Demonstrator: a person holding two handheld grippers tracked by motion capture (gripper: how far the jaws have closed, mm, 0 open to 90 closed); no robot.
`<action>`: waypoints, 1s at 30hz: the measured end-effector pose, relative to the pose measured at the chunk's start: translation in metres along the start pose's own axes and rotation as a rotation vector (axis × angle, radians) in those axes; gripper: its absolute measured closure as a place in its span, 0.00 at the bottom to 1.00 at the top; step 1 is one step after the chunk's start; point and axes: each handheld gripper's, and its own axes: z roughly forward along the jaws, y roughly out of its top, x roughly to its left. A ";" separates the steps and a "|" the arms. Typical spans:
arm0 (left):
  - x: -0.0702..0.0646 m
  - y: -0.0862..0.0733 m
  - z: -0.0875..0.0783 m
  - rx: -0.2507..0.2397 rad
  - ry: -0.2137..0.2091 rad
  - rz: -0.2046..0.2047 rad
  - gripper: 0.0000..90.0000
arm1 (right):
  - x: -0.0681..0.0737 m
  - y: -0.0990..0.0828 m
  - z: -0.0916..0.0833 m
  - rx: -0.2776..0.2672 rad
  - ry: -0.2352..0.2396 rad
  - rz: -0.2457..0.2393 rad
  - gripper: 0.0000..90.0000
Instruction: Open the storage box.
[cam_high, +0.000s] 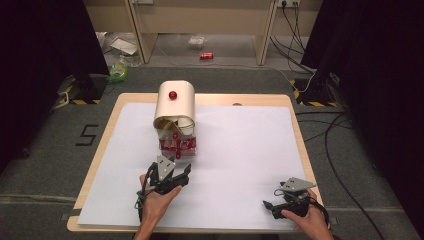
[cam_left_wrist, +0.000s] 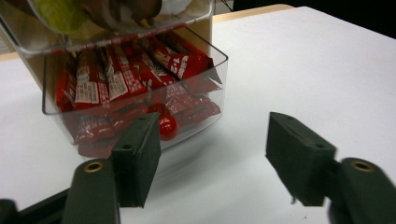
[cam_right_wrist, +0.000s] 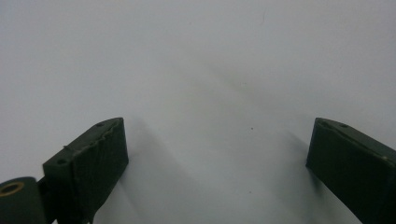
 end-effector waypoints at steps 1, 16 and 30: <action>0.001 0.001 -0.001 -0.003 -0.005 0.007 0.35 | 0.000 0.000 0.000 -0.001 -0.001 0.001 0.06; 0.022 0.019 -0.006 -0.076 -0.040 0.059 0.28 | 0.000 0.000 0.000 0.000 0.000 0.001 0.06; 0.022 0.025 0.022 -0.028 -0.089 0.109 0.29 | 0.000 0.000 0.000 0.000 0.000 0.001 0.06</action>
